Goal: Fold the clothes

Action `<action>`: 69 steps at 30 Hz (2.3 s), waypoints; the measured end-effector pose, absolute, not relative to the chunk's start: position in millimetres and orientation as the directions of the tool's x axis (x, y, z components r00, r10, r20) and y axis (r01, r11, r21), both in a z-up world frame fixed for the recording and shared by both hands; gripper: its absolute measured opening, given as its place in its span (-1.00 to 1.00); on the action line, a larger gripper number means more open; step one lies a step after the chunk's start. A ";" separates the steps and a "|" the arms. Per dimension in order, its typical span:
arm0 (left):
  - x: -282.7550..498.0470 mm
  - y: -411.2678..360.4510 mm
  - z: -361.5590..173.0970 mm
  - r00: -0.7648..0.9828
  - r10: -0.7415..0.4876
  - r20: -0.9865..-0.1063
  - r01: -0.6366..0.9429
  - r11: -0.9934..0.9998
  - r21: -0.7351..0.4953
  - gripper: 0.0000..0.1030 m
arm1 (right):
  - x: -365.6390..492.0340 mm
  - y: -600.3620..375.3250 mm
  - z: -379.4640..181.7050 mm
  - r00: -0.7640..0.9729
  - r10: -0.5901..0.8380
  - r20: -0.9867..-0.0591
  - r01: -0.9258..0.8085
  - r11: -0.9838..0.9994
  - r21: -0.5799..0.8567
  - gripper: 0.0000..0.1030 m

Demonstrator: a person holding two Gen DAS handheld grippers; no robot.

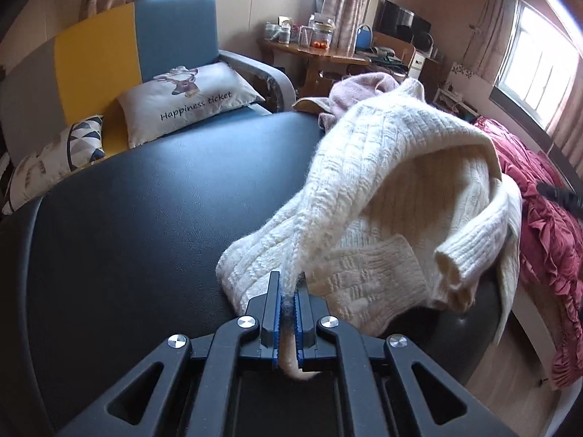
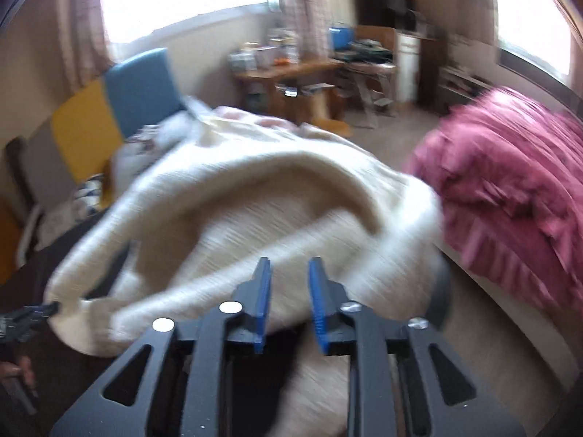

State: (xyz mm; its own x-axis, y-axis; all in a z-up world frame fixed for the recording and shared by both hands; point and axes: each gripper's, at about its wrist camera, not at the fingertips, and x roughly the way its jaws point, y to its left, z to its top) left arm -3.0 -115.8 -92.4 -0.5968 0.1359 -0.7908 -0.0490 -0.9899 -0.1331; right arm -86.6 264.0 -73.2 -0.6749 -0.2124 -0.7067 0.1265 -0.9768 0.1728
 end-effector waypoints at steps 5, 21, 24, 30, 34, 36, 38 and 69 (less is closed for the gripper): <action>-4.5 -117.7 -99.8 -0.596 0.142 -0.790 -0.059 -0.989 -0.133 -0.91 | -154.2 220.1 -41.2 -0.606 -0.432 -0.668 0.271 -0.901 0.337 -0.28; -17.2 -131.1 -105.5 -0.601 0.142 -0.786 -0.044 -0.988 -0.145 -0.90 | -339.2 152.6 -67.4 -0.461 -0.361 -0.811 0.297 -0.924 0.242 -0.19; -20.4 -131.6 -108.4 -0.594 0.141 -0.792 -0.032 -0.988 -0.151 -0.90 | -341.8 146.0 -82.3 -0.456 -0.276 -0.846 0.291 -0.945 0.151 -0.89; -19.6 -134.3 -106.2 -0.612 0.136 -0.779 0.000 -0.985 -0.172 -0.90 | -319.8 145.9 -74.1 -0.514 -0.375 -0.771 0.344 -0.914 0.215 -0.94; -19.6 -134.9 -101.9 -0.626 0.115 -0.771 0.020 -0.986 -0.164 -0.91 | -309.7 150.0 -63.4 -0.544 -0.435 -0.718 0.363 -0.893 0.266 -0.94; -20.0 -132.3 -100.6 -0.626 0.092 -0.775 0.022 -0.991 -0.135 -0.90 | -305.3 147.3 -60.4 -0.552 -0.431 -0.714 0.373 -0.893 0.250 -0.94; -20.1 -129.5 -99.8 -0.631 0.064 -0.773 0.027 -0.994 -0.105 -0.91 | -303.0 144.0 -61.0 -0.557 -0.406 -0.724 0.370 -0.902 0.222 -0.94; 83.0 -197.1 -43.5 -0.765 -0.035 -0.643 0.228 -0.948 -0.220 -0.91 | -211.2 78.9 4.6 -0.560 -0.689 -0.460 0.475 -0.722 0.503 -0.96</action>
State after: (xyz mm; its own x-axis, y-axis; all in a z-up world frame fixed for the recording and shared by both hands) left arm 83.0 -197.1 -43.5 -0.7652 -0.0354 -0.6428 0.2284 -0.9484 -0.2197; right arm -211.2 78.9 4.6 -0.5600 -0.6891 -0.4599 0.4752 -0.7219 0.5031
